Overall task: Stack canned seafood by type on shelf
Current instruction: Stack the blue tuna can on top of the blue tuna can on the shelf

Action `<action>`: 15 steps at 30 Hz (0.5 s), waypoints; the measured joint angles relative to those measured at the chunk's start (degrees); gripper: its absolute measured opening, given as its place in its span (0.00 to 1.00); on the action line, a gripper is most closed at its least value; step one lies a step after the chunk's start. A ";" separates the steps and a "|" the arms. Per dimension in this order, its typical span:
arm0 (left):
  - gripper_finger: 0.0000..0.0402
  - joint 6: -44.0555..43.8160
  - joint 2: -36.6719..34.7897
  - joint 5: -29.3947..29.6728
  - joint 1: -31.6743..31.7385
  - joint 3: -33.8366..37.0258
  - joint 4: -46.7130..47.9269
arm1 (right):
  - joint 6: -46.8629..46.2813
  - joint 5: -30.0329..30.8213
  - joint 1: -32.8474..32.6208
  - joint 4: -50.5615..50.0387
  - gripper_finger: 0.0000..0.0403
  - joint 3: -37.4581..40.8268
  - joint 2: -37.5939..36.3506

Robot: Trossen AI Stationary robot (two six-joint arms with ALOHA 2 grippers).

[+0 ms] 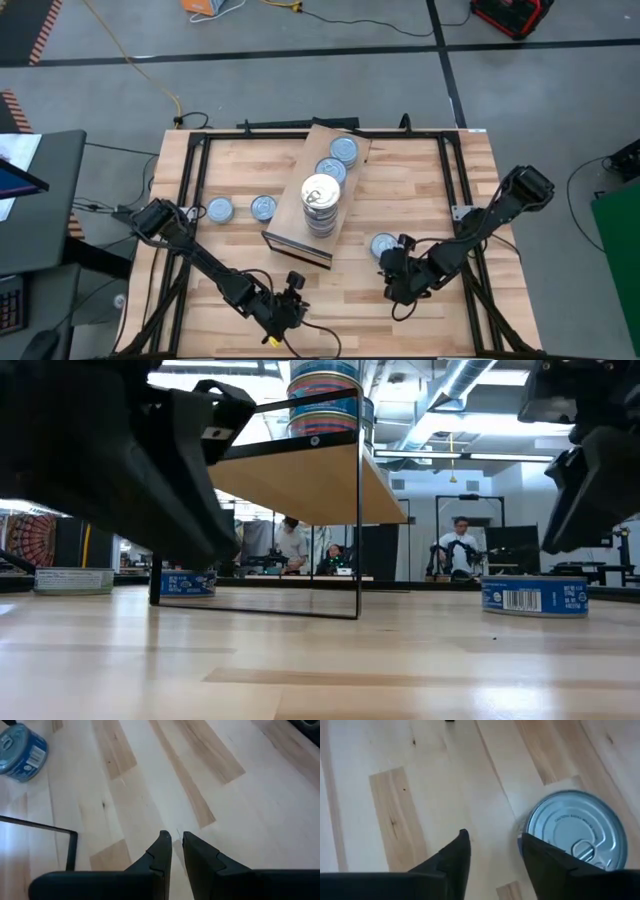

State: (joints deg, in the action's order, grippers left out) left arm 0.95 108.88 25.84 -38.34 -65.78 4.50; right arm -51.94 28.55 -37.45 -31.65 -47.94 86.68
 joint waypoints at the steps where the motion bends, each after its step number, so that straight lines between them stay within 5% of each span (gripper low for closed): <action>1: 0.11 0.27 0.00 -0.05 -0.03 0.05 -0.04 | -0.70 0.00 0.00 -0.94 0.53 0.00 0.01; 8: 0.11 0.77 -0.12 -0.01 -0.20 0.07 1.36 | -1.15 0.27 -0.43 -5.81 0.49 -0.27 0.92; 15: 0.11 -0.58 -0.90 0.62 -0.79 0.07 2.87 | 2.73 1.52 -1.04 -17.79 0.46 -9.07 10.33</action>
State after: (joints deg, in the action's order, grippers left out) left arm 0.37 107.98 26.45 -39.13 -65.71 7.37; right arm -49.22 30.06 -38.49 -49.45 -57.01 97.01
